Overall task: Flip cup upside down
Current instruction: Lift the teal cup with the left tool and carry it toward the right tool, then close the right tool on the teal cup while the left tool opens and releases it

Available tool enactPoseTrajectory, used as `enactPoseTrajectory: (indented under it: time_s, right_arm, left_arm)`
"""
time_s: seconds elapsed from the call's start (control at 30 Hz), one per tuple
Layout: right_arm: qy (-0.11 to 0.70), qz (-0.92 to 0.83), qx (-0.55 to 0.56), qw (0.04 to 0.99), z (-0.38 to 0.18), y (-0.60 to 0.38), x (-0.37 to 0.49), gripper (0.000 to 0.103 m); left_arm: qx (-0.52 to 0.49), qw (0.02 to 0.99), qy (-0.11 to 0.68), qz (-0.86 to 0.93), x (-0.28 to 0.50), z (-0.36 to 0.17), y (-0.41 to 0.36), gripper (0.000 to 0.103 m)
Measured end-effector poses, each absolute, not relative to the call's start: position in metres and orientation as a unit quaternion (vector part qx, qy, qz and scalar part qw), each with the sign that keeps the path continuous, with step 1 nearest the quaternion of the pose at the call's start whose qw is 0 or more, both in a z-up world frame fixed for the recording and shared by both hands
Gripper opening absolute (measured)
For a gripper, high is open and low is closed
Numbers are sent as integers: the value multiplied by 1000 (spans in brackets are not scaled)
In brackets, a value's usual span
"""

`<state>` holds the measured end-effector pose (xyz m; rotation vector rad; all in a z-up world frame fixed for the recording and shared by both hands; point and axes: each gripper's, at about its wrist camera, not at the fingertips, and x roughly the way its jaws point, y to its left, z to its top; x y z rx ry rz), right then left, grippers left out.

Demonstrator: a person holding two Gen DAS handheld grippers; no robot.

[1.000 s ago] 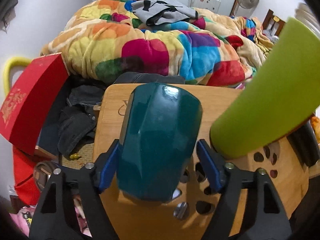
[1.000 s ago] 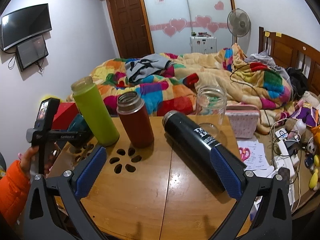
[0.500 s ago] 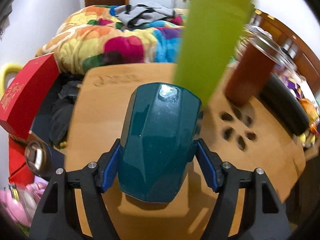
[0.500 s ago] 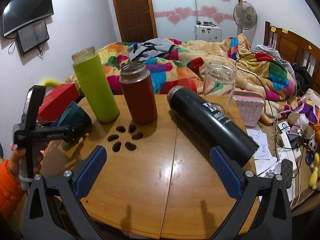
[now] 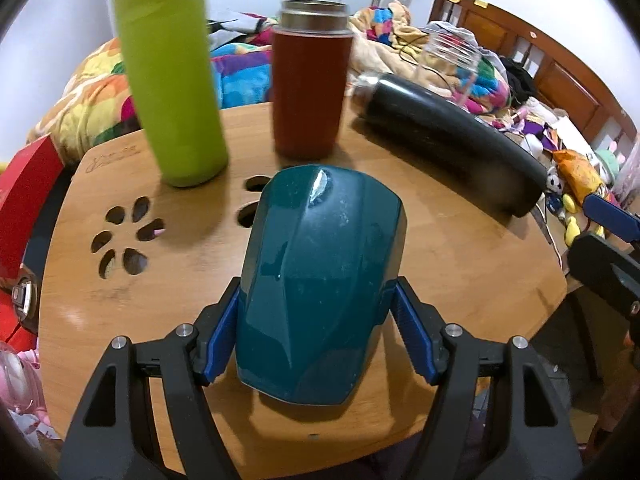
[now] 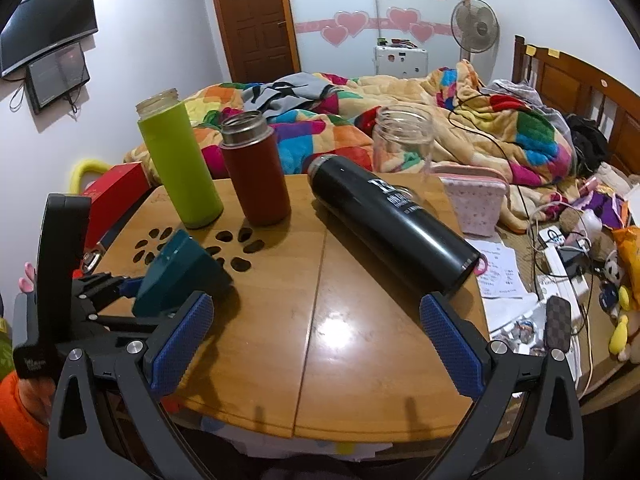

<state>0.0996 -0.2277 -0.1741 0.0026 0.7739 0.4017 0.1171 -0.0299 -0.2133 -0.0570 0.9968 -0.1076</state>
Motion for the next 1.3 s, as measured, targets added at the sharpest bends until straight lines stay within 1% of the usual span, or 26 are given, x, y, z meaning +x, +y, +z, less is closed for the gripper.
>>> enactPoseTrajectory:
  time_s: [0.17, 0.33, 0.5, 0.63, 0.8, 0.93, 0.97, 1.0, 1.03, 1.07, 1.1, 1.17, 1.23, 1.3]
  right_arm:
    - [385, 195, 6, 902, -179, -234, 99, 103]
    - [387, 203, 6, 899, -181, -229, 98, 103]
    - [398, 224, 3, 889, -185, -213, 101, 103]
    - [413, 253, 1, 875, -194, -191, 105, 103]
    - [434, 293, 31, 851, -205, -156, 108, 103]
    - [449, 297, 27, 842, -218, -130, 109, 102]
    - [451, 295, 18, 842, -222, -123, 108, 101]
    - [451, 293, 8, 843, -224, -118, 107, 93]
    - [452, 292, -4, 843, -227, -114, 106, 88]
    - [456, 290, -12, 841, -230, -112, 106, 78]
    - [461, 292, -15, 838, -232, -113, 106, 71]
    - [463, 304, -8, 833, -232, -117, 105, 66]
    - [457, 305, -14, 835, -231, -123, 103, 63]
    - [451, 307, -20, 838, -229, -129, 99, 58]
  left_arm:
    - [0, 866, 495, -63, 114, -213, -40, 72]
    - [-26, 862, 499, -87, 94, -206, -31, 73]
    - [-58, 865, 491, -88, 59, -192, -3, 73]
    - [-62, 875, 478, -43, 41, -183, 27, 73]
    - [-73, 886, 457, 8, 33, -177, 61, 73]
    - [-76, 893, 444, 11, 35, -173, 68, 73]
    - [-74, 895, 439, 9, 35, -171, 66, 72]
    - [-71, 898, 434, 6, 36, -169, 63, 71]
    - [-67, 901, 429, 1, 38, -167, 60, 69]
    - [-65, 902, 427, -3, 39, -165, 58, 68]
    - [-63, 904, 424, -9, 42, -163, 55, 64]
    - [-62, 904, 422, -23, 48, -162, 48, 58]
    - [-64, 902, 424, -42, 55, -162, 40, 48]
    - [-67, 900, 427, -60, 62, -163, 31, 43]
